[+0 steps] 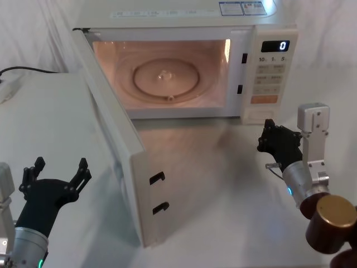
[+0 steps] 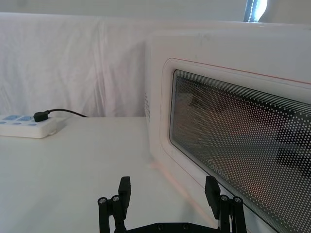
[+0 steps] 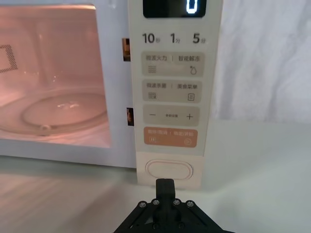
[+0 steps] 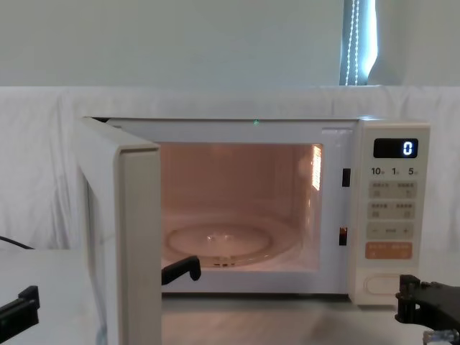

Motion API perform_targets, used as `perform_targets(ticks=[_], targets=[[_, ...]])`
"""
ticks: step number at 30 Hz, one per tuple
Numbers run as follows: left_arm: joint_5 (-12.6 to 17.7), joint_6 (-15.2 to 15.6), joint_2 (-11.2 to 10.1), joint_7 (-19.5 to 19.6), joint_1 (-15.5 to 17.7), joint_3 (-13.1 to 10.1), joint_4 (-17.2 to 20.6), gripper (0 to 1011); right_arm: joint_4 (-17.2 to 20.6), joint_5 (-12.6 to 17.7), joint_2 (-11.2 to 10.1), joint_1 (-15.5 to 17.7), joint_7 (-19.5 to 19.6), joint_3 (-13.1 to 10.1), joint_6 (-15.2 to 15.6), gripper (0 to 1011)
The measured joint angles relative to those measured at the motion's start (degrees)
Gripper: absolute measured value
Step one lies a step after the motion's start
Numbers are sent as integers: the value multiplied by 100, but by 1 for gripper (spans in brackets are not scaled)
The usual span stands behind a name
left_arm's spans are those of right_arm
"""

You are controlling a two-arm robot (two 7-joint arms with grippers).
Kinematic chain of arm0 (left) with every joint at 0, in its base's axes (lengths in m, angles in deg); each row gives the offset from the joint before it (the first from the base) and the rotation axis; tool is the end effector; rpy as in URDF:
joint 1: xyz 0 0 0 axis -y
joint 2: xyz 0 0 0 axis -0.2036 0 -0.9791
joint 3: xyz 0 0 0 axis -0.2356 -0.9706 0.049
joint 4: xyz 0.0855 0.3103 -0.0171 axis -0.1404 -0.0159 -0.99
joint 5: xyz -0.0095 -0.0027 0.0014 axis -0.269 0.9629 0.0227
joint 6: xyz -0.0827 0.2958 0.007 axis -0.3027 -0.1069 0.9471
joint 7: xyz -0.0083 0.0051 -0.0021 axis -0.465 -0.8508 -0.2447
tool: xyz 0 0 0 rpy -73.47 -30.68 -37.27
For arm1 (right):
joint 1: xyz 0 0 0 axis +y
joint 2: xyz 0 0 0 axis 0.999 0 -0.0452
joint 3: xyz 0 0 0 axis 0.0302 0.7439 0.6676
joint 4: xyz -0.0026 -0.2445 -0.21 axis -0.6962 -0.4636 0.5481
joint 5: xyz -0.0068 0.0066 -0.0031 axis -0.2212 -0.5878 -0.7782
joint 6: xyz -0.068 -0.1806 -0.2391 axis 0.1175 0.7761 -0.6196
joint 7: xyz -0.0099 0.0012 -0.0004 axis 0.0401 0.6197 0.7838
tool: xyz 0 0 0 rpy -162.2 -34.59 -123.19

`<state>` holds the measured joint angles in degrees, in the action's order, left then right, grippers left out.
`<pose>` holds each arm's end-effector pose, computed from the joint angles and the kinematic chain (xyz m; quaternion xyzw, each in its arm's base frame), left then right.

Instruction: Press the button to open the microwave door with one hand; close the microwave door with the other hand.

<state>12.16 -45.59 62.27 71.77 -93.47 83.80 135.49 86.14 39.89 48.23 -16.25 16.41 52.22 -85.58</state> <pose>0.2431 0.0454 -0.3154 -0.0174 0.0064 0.6616 0.7497 0.3988 0.0340 -0.3516 0.0019 -0.0023 -0.6459 0.7634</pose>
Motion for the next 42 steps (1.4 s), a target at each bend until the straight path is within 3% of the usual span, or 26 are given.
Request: perform_targets(ticks=[11, 17, 42], targets=[[0, 0, 0, 0, 0, 0, 0, 1001, 686, -179, 45, 569, 153, 83, -217, 0], [0, 0, 0, 0, 0, 0, 0, 1001, 873, -264, 71, 754, 173, 117, -276, 0], [0, 0, 0, 0, 0, 0, 0, 1001, 998, -309, 97, 924, 162, 117, -315, 0]])
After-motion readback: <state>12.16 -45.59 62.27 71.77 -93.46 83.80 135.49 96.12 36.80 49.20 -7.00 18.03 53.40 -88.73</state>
